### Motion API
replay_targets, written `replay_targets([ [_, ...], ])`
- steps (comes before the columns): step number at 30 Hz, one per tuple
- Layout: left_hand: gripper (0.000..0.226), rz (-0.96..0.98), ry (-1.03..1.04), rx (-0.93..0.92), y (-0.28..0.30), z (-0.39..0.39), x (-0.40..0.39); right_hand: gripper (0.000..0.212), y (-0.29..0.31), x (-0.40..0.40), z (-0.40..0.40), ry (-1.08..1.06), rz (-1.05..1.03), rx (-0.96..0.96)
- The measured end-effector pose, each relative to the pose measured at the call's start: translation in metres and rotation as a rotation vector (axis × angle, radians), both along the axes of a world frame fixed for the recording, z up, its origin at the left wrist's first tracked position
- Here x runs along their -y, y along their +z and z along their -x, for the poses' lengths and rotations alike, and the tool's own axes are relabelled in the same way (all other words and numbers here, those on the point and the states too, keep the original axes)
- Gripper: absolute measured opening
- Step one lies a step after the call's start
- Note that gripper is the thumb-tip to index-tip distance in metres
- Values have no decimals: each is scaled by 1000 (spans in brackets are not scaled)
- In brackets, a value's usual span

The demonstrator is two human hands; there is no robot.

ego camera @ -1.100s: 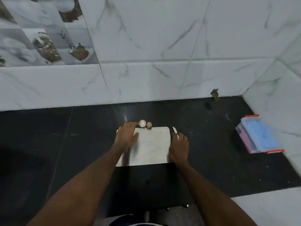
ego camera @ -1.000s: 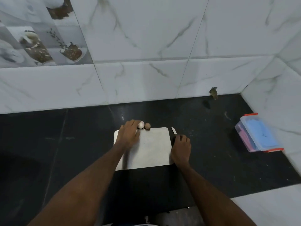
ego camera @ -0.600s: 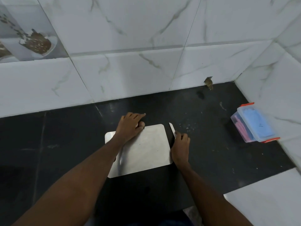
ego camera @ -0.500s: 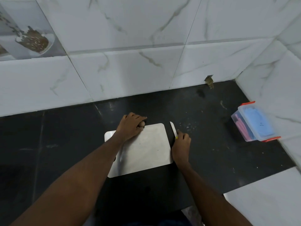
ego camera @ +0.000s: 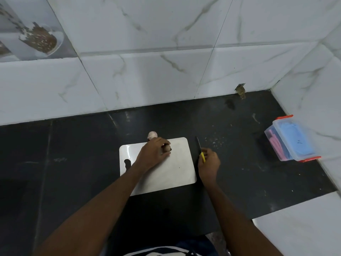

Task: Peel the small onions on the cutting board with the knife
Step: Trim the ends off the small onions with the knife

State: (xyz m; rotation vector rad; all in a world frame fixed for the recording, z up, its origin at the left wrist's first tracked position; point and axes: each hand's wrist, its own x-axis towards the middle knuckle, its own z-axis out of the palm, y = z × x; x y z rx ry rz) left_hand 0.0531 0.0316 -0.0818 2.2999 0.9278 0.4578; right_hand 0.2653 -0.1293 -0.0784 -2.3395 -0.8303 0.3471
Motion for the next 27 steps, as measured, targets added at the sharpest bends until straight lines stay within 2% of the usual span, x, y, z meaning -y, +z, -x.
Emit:
replay_targets([
  [4, 33, 70, 98, 45, 0, 9, 17, 28, 10, -1, 6, 8, -77, -16],
  [8, 32, 95, 134, 97, 0, 11, 29, 31, 27, -2, 31, 157, -214, -35],
  [12, 34, 88, 142, 93, -3, 8, 35, 26, 33, 0, 60, 229, -213, -99],
  [17, 38, 48, 128, 76, -2, 12, 40, 20, 27, 9, 75, 166, 24, -188],
  [19, 38, 22, 117, 80, -1, 14, 44, 26, 24, 11, 81, 140, 82, -212],
  [22, 29, -18, 124, 101, 1, 16, 49, 34, 20, 11, 90, 186, 164, -143],
  [27, 29, -30, 156, 111, 1, 13, 52, 43, 28, 6, 99, 327, 371, 5],
])
